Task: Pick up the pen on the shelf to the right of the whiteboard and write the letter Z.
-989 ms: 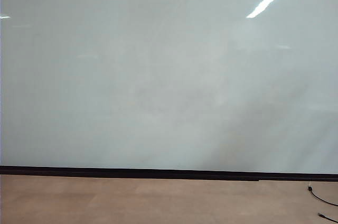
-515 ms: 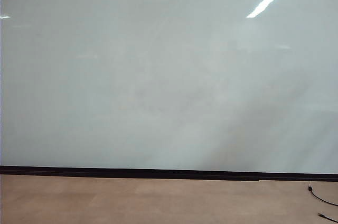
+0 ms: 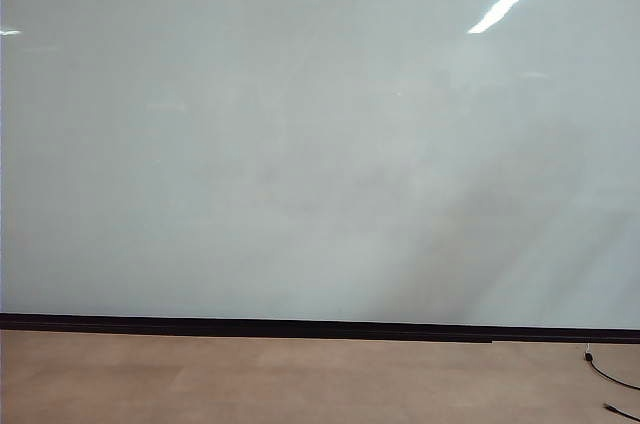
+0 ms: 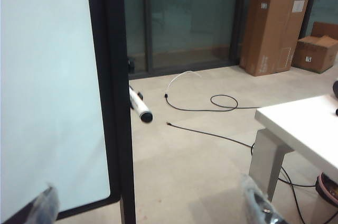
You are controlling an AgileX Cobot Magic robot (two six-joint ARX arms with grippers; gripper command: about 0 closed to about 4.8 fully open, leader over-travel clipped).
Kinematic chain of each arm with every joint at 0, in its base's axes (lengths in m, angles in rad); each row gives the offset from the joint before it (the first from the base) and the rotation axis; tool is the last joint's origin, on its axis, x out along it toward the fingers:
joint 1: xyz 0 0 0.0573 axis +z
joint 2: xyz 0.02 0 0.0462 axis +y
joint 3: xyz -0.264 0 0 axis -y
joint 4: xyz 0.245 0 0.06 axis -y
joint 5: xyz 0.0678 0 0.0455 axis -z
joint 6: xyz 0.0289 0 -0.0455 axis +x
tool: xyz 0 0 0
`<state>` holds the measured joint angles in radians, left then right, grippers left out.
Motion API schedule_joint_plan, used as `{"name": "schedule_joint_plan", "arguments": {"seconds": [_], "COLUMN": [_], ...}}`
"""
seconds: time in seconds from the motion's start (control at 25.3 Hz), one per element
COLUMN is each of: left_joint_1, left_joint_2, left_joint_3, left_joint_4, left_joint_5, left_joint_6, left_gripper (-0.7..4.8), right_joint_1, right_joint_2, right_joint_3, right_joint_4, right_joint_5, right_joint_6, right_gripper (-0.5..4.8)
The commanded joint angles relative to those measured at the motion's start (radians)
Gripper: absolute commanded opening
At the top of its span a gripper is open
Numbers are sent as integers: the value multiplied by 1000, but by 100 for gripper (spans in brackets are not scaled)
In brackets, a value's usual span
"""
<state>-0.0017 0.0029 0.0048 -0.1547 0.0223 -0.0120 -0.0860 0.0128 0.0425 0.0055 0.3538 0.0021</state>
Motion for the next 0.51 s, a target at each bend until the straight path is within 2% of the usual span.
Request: {"name": "schedule_joint_plan", "arguments": {"seconds": [0.04, 0.24, 0.51], "left_joint_1": [0, 0, 0], "left_joint_2": [0, 0, 0], "left_joint_3": [2, 2, 2], "left_joint_4": [5, 5, 5], "left_joint_5": [0, 0, 0], "left_joint_6": [4, 4, 4], "left_gripper": [-5, -4, -4], "right_joint_1": [-1, -1, -2], "right_joint_2": [39, 140, 386], "right_joint_3": [11, 12, 11], "right_joint_4": [16, 95, 332], "right_joint_5": [11, 14, 8], "right_joint_6": [-2, -3, -33], "right_gripper": [479, 479, 479]}}
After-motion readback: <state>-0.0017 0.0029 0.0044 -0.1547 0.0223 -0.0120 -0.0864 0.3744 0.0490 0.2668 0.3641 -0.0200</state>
